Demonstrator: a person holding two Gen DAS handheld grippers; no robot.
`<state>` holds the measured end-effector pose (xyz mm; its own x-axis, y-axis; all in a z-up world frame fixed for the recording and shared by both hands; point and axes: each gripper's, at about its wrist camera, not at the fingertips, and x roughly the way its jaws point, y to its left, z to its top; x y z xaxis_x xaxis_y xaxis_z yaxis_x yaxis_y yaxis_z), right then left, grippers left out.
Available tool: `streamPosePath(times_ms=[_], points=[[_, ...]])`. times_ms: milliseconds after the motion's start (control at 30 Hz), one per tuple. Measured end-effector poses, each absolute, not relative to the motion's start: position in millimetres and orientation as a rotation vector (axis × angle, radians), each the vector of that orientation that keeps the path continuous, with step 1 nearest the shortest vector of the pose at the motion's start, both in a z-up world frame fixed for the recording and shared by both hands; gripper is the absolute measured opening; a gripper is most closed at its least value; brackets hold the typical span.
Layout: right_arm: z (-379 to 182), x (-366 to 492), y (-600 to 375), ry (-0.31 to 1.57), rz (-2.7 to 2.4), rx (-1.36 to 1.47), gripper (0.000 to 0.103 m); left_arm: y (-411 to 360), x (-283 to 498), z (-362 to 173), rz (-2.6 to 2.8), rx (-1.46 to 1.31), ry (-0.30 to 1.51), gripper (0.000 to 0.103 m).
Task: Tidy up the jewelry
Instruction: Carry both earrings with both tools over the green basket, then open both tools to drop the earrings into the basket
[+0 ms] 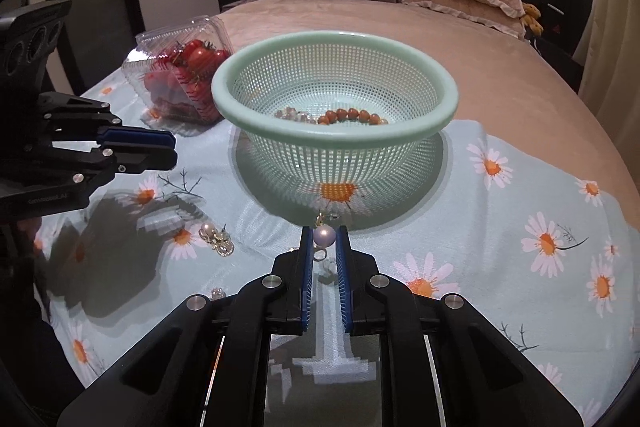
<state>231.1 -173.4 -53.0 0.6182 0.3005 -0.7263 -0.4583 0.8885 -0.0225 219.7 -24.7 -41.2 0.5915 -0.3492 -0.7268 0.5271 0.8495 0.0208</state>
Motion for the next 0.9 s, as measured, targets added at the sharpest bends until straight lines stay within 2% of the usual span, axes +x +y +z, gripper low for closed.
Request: streamPosePath(times_ms=[500,900], points=[[3.8,250.4,-162.0,0.689,0.437,-0.273,0.011,-37.5,235.3,16.3,-0.52,0.279,0.682,0.012],[-5.8,277.4,-153.6,0.711,0.45,-0.251,0.011,-50.1,279.0,12.0,-0.557,0.237,0.73,0.012]])
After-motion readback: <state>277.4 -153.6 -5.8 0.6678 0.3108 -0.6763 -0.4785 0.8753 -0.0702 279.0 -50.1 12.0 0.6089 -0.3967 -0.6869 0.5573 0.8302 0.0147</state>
